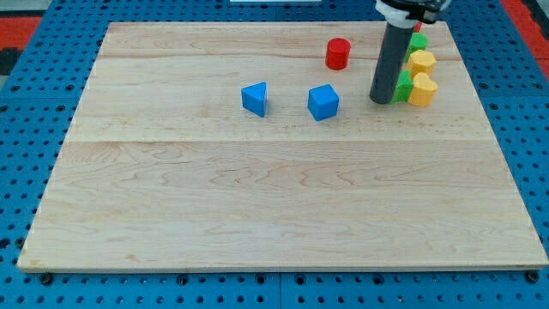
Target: Slide the green star bottom of the yellow heart
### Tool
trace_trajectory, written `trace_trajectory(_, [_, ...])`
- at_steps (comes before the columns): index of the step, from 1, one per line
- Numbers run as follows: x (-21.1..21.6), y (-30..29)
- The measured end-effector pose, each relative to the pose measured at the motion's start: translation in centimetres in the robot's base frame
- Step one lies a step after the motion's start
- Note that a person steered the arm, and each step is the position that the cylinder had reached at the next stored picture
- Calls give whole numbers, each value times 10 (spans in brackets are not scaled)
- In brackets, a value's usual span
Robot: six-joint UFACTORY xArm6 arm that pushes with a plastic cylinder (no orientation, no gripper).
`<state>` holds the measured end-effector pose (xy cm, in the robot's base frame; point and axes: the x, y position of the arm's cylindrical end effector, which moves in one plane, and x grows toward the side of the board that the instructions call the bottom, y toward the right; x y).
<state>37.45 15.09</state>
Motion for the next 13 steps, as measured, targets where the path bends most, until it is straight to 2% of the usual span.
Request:
trace_trajectory(1, [-12,-27])
trace_trajectory(2, [-45,-46])
trace_trajectory(3, [-81,-39])
trace_trajectory(4, [-93,-6])
trace_trajectory(6, [-81,33])
trace_trajectory(10, [-6,15])
trace_trajectory(12, [3,-66])
trace_trajectory(13, [33,-71])
